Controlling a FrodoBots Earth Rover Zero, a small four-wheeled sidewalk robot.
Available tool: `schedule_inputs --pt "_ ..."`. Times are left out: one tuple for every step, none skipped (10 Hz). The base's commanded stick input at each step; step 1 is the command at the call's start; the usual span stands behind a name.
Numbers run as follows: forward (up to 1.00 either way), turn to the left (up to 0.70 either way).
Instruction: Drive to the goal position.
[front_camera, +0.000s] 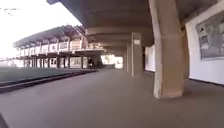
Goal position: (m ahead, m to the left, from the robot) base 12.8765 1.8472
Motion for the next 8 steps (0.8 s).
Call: schedule_inputs --pt "0.92 0.01" --pt "0.92 0.01" --pt "0.92 0.01" --pt "0.92 0.01" --pt "0.92 0.01" --pt "0.92 0.01" --pt "0.92 0.01" --pt "0.92 0.01"
